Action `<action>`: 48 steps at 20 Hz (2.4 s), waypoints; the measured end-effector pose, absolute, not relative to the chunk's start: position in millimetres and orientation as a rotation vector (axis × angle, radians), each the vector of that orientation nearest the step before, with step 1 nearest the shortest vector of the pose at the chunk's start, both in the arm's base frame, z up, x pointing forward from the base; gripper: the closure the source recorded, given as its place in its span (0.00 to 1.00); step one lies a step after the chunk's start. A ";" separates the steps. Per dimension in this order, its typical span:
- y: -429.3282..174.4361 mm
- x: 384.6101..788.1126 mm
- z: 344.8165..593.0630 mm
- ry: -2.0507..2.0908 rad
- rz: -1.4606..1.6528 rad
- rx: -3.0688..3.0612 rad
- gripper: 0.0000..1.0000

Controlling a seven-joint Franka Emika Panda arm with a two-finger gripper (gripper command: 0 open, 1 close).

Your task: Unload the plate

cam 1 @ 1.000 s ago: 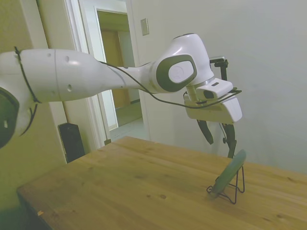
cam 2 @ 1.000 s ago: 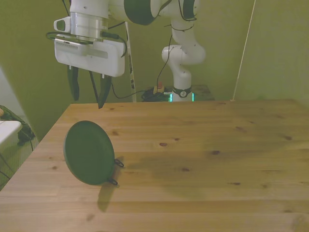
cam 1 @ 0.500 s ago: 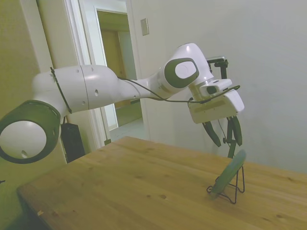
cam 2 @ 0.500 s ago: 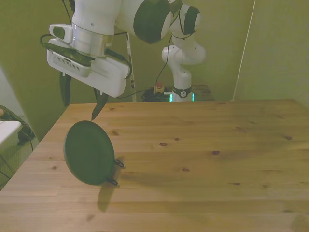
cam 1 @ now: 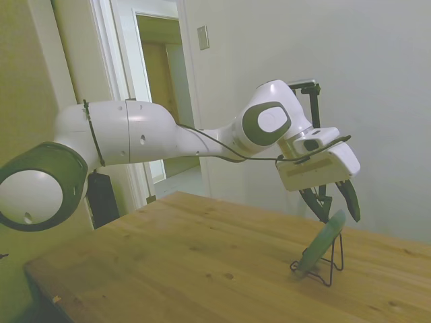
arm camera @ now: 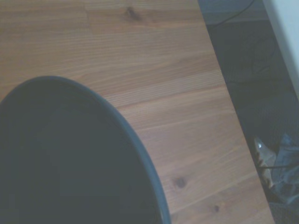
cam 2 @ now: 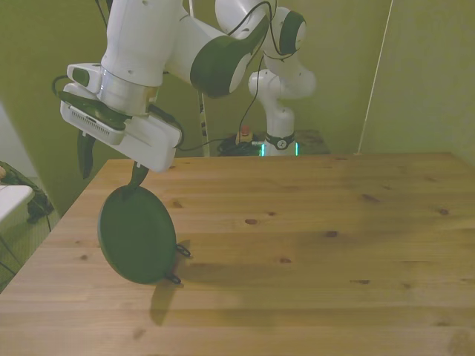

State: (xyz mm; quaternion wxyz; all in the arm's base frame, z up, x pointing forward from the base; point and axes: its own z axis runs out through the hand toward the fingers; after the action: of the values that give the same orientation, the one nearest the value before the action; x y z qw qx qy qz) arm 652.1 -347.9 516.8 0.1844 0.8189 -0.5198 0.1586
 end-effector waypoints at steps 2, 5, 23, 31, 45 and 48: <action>-348.2 652.5 512.5 -1.459 0.461 2.314 0.00; -346.4 650.8 511.7 -1.457 0.466 2.321 1.00; -347.1 645.3 506.4 -1.455 0.515 2.337 1.00; -347.8 644.8 506.1 -1.457 0.514 2.337 1.00; -342.9 643.3 537.7 -1.509 0.550 2.346 1.00; -332.5 641.0 570.3 -1.527 0.564 2.352 1.00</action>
State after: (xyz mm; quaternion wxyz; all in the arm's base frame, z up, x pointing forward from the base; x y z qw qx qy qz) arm 641.0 -332.5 570.3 0.1404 0.8141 -0.5286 0.1952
